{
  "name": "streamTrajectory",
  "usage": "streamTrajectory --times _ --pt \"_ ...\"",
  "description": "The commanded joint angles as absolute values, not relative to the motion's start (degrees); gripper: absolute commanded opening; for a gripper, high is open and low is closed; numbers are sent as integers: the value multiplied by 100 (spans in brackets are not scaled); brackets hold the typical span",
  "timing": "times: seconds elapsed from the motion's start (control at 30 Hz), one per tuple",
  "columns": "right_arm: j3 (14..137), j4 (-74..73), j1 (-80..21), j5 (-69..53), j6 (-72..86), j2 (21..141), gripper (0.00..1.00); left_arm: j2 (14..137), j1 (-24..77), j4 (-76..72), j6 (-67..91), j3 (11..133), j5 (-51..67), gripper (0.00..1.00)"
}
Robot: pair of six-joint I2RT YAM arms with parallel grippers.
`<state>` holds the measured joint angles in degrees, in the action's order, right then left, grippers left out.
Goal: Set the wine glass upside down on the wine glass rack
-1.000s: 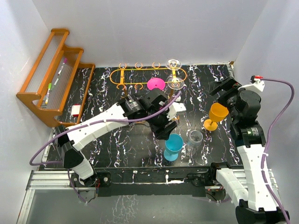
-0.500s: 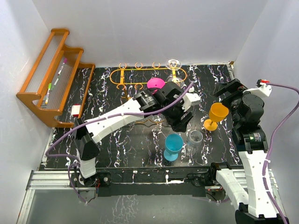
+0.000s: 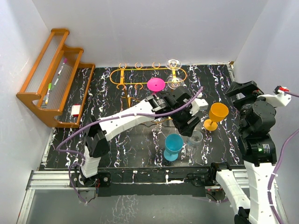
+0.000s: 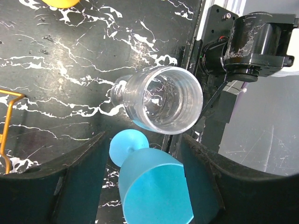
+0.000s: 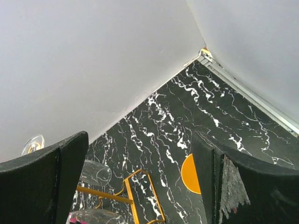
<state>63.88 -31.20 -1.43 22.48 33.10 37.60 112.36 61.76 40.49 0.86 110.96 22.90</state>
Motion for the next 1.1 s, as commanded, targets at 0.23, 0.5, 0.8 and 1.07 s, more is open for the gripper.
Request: streamTrajectory --times 0.23,0.5,0.8,1.07 --pt "6989 -3321 -139 2643 3275 3923 94 11468 6365 4112 45 11630 2059 60" --pt "6877 -3207 -142 2584 3261 3866 94 11642 6380 4114 11 11712 1890 60" --pt "6867 -3147 -136 2700 3188 3783 95 11851 6385 4096 50 11821 1782 55" --pt "6927 -3106 -141 2805 3090 3703 95 11998 6436 4103 -19 11750 1685 35"
